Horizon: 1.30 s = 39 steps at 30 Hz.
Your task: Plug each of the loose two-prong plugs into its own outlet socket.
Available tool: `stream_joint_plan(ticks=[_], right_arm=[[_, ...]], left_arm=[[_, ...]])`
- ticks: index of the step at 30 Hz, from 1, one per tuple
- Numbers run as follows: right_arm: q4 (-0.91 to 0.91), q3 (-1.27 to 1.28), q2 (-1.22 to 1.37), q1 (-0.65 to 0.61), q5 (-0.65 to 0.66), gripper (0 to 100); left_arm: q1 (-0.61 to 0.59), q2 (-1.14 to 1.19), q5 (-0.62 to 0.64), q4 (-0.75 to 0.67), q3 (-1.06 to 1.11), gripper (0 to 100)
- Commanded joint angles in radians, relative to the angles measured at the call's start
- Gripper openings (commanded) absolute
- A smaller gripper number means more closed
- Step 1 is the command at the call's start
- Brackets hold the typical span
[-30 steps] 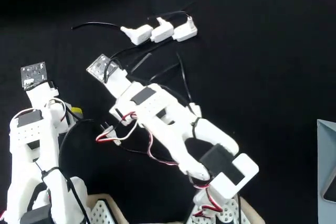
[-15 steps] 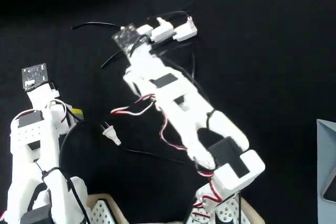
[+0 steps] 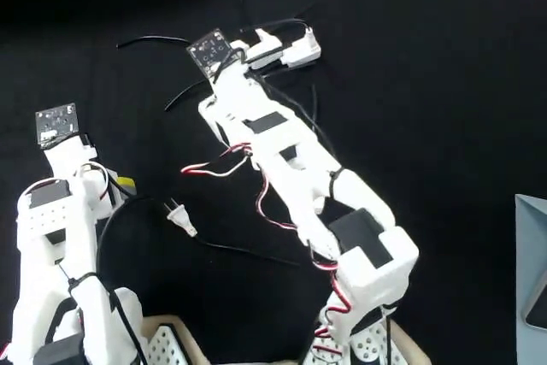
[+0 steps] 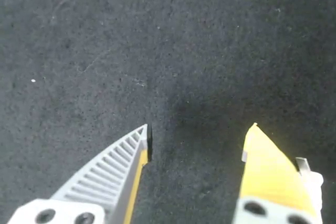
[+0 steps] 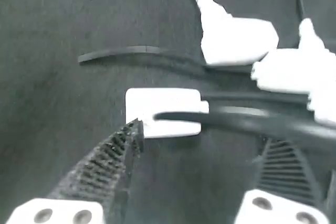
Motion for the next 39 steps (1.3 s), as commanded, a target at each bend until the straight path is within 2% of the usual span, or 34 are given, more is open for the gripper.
stream_joint_plan(ticks=[1,6,10,14,21,27,33,39], right_arm=[[0.178,-0.047,-0.174,0.009,0.008,25.8],[0.491,-0.045,-0.394,0.015,0.002,19.1],[0.718,-0.045,-0.527,0.015,0.002,19.1],[0.861,-0.021,-0.607,0.052,-0.005,19.1],[0.867,0.148,-0.599,0.199,-0.110,19.2],[0.822,0.246,-0.561,0.199,-0.232,19.7],[0.810,0.268,-0.460,0.203,-0.301,29.7],[0.763,0.266,-0.320,0.206,-0.350,29.7]], left_arm=[[-0.001,-0.023,0.002,-0.018,-0.007,29],[-0.001,-0.023,0.000,-0.018,-0.007,29],[-0.001,-0.023,0.000,-0.018,-0.007,29],[-0.001,-0.023,0.000,-0.018,-0.007,29],[0.001,-0.023,0.000,-0.018,-0.005,29],[0.002,-0.023,0.000,-0.018,-0.005,29],[0.002,-0.023,0.000,-0.018,-0.005,29],[0.002,-0.023,0.000,-0.018,-0.005,29]])
